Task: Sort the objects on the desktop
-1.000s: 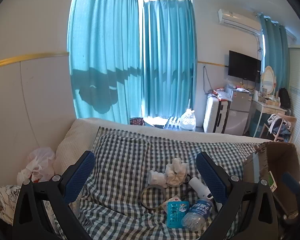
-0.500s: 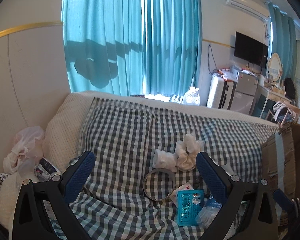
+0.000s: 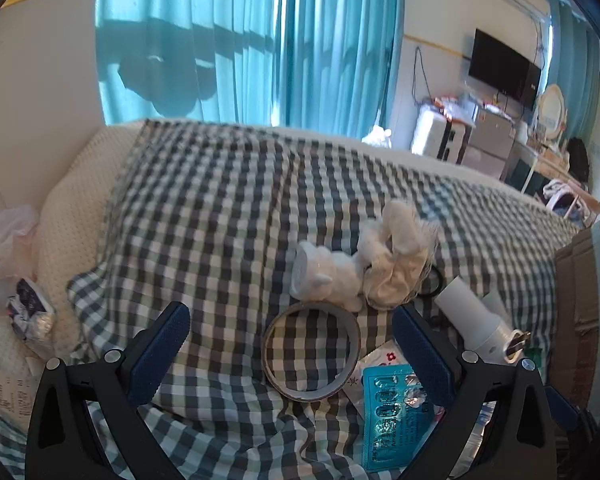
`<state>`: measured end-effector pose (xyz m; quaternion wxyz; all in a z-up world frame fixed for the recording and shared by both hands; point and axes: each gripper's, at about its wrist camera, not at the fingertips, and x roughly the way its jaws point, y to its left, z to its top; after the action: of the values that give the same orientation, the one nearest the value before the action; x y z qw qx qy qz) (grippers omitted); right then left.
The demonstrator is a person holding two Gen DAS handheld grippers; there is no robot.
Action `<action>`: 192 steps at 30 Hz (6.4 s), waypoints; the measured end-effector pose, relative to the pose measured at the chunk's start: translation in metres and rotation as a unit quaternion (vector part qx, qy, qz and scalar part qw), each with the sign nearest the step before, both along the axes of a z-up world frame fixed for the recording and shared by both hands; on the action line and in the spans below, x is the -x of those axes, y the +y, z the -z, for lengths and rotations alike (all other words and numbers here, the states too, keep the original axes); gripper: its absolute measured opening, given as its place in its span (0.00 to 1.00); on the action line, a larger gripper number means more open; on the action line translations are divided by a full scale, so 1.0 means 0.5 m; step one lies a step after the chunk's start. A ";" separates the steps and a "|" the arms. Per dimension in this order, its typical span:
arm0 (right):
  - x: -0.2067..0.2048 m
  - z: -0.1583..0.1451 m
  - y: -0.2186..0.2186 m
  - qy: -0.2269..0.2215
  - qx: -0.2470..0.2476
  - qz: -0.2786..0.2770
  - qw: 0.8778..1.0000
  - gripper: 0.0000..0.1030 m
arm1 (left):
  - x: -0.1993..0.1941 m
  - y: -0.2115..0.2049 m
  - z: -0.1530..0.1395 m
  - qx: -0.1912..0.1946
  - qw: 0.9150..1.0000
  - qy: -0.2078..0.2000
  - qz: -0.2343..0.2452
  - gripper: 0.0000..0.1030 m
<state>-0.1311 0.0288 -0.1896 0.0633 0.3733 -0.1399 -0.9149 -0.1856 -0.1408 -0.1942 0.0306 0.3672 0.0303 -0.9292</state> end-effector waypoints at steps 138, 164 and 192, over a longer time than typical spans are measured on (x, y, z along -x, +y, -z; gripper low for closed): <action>-0.449 -0.358 0.546 0.318 -0.063 0.117 0.939 0.61 | -0.366 0.530 -0.426 -0.028 0.932 0.239 0.272 0.78; -0.254 -0.171 0.613 0.149 -0.069 0.143 0.976 0.62 | -0.179 0.670 -0.160 0.004 0.940 0.080 0.331 0.79; -0.279 -0.288 0.482 0.235 -0.029 0.105 0.966 0.75 | -0.217 0.412 -0.346 -0.009 0.965 0.154 0.211 0.99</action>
<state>0.0086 0.2697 -0.0456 -0.0126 0.1330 -0.1323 -0.9822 -0.0773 0.0650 -0.0211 -0.1746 0.2182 -0.0354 -0.9595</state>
